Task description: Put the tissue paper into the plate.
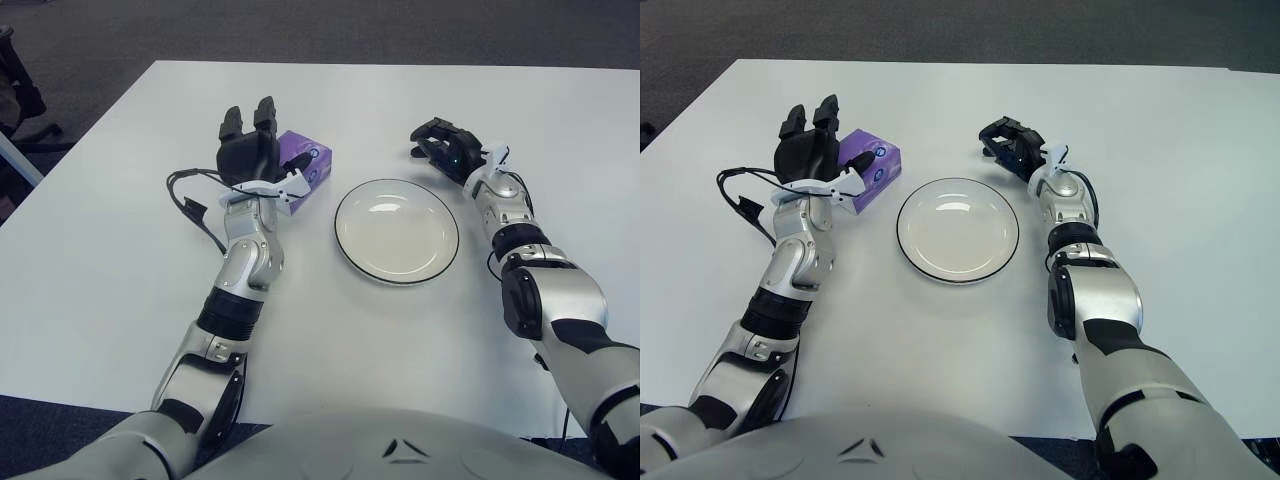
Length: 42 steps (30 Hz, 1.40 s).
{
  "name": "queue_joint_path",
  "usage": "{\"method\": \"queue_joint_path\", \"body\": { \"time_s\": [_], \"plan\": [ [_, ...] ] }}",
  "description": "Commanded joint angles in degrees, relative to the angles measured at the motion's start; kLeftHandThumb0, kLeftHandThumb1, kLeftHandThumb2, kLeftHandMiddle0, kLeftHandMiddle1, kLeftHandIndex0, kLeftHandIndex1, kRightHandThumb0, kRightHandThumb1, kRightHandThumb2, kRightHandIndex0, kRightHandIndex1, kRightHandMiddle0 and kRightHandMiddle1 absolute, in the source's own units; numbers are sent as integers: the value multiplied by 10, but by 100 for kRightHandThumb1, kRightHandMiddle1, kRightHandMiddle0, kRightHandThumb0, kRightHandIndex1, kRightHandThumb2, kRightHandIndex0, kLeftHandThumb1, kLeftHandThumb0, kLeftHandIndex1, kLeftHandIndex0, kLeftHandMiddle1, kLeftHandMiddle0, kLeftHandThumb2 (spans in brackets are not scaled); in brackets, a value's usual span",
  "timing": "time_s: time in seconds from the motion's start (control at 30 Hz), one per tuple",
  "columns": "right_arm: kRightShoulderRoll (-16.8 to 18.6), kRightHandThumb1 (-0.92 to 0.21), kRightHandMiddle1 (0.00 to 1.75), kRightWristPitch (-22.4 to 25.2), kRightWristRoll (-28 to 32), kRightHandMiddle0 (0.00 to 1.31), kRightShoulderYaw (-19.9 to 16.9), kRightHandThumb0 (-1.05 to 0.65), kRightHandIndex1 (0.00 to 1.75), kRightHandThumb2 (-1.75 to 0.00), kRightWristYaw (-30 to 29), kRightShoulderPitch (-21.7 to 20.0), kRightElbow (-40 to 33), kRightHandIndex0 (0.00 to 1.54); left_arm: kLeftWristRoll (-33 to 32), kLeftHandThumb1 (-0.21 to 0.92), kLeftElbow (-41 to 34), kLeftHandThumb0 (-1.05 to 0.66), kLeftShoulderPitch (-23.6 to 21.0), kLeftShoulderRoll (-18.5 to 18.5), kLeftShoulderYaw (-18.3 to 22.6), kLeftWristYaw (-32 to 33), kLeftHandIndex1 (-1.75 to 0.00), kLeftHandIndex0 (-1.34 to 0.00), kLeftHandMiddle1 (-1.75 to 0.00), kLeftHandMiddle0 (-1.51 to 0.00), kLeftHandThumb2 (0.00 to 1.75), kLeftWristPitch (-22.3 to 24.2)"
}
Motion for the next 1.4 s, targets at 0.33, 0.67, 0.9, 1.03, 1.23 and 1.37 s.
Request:
{"method": "queue_joint_path", "body": {
  "time_s": [0.33, 0.67, 0.9, 1.03, 1.23, 1.37],
  "plan": [
    [0, -92, 138, 26, -9, 36, 8, -1, 136, -24, -8, 25, 22, 57, -33, 92, -58, -105, 20, -6, -39, -58, -3, -9, 0, -8, 75, 21],
    [0, -92, 138, 26, -9, 37, 13, -1, 136, -24, -12, 25, 21, 57, -31, 92, -91, -105, 28, -7, -61, -90, -3, -10, 0, -8, 78, 34],
    [1, -92, 137, 26, -8, 38, 14, -1, 136, -24, -14, 25, 21, 58, -23, 92, -100, -105, 30, 3, -73, -108, -4, -13, 0, -8, 81, 39],
    [1, -92, 136, 26, -8, 38, 15, -1, 136, -24, -15, 24, 20, 58, -13, 92, -101, -105, 29, 11, -78, -122, -4, -14, -1, -9, 82, 44],
    [0, -92, 136, 26, -9, 38, 16, -1, 136, -23, -18, 24, 20, 58, 4, 92, -101, -105, 39, 22, -91, -149, -4, -16, -1, -11, 83, 60],
    [-1, -92, 136, 27, -10, 38, 16, -1, 136, -23, -18, 22, 21, 58, 14, 92, -91, -105, 45, 27, -96, -147, -4, -16, -1, -11, 83, 65]
  ]
}}
